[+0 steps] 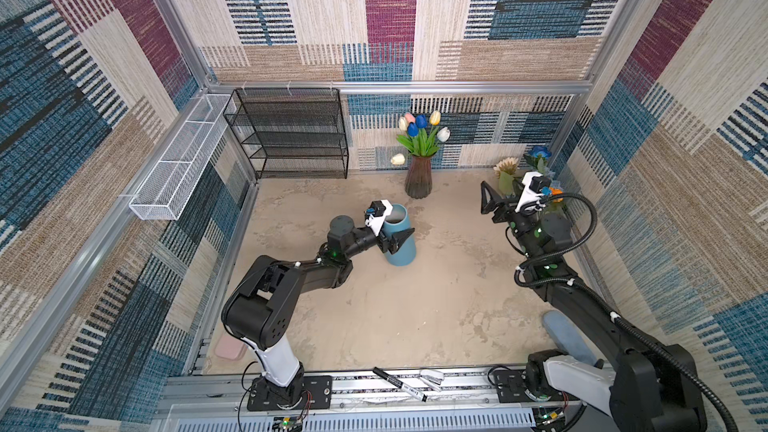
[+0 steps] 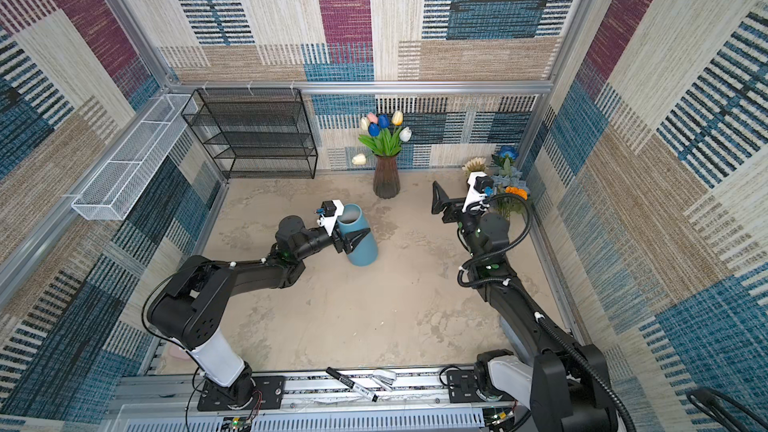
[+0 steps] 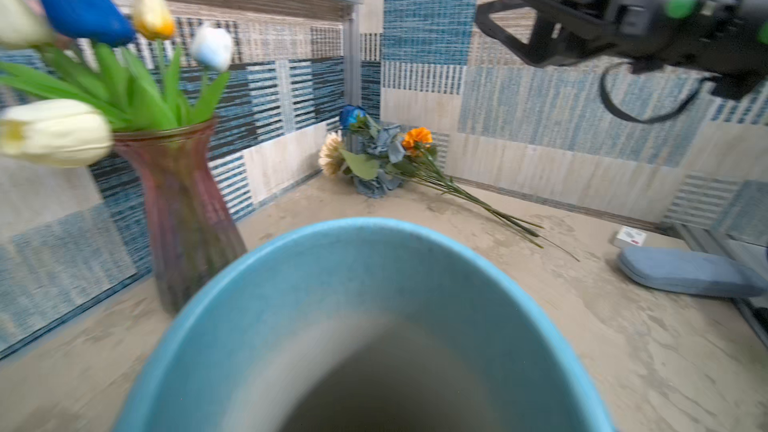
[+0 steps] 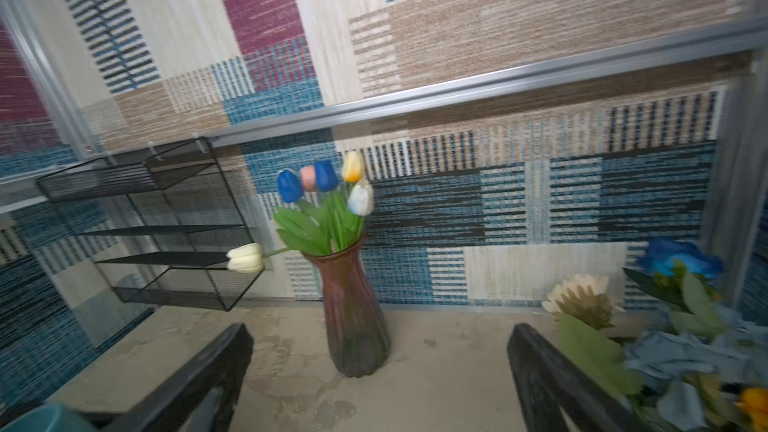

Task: Arrange the flowers into the vase
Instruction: 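Grasp the teal vase with the left gripper and pull it nearer, then grasp the loose flower stems with the right gripper while the left holds the vase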

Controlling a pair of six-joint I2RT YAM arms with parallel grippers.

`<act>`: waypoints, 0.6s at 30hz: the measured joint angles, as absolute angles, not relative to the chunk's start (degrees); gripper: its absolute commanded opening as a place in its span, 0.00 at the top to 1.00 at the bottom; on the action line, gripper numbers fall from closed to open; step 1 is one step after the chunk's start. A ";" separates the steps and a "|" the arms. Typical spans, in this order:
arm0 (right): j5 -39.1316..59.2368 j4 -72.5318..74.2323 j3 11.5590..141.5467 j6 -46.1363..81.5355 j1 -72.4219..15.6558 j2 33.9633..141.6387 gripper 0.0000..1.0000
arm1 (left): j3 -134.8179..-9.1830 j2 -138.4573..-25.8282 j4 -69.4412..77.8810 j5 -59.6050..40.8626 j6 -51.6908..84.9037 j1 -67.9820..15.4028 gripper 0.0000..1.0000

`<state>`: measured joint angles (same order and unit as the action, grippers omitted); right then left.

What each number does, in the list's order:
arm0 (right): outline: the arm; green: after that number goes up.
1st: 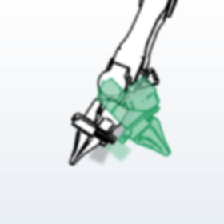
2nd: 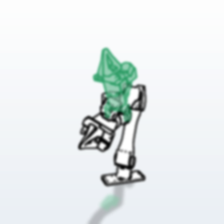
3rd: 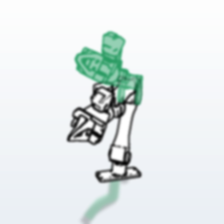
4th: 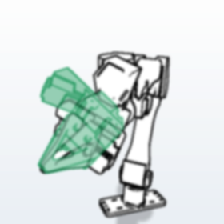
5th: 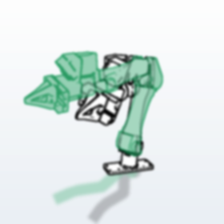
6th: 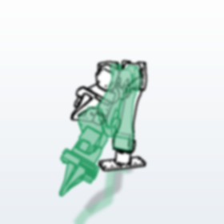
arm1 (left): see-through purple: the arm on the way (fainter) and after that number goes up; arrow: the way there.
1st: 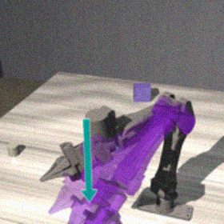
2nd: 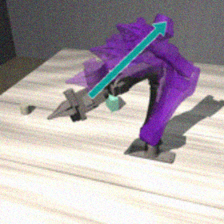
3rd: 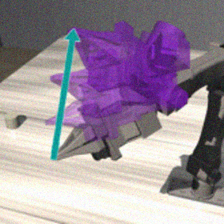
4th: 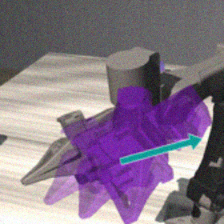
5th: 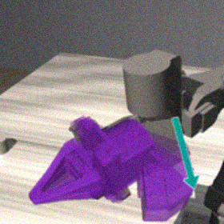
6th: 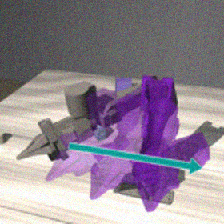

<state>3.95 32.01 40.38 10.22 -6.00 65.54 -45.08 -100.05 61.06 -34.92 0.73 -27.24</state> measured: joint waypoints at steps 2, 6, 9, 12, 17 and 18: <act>3.79 26.22 44.29 10.24 -2.52 67.02 0.05 | -45.87 -101.27 60.75 -35.24 0.93 -28.73 1.00; 2.48 17.08 48.34 10.20 3.49 68.90 0.09 | -46.57 -101.67 57.58 -35.77 -0.95 -31.51 1.00; 3.09 11.62 51.51 10.55 8.88 72.20 0.17 | -46.98 -101.67 54.94 -36.36 -3.03 -32.38 1.00; 5.26 5.52 57.21 10.66 12.75 78.65 0.24 | -47.68 -101.67 53.19 -36.23 -4.16 -32.36 1.00; 6.44 -5.63 66.57 7.42 15.55 91.66 0.39 | -47.33 -101.51 52.88 -36.38 -6.15 -32.77 0.61; 6.37 -7.44 67.26 6.50 16.47 93.41 0.40 | -46.98 -101.32 53.01 -36.38 -6.44 -32.75 0.50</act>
<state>6.37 -7.44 67.26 6.50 16.47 93.41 -46.98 -101.32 53.01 -36.38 -6.44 -32.75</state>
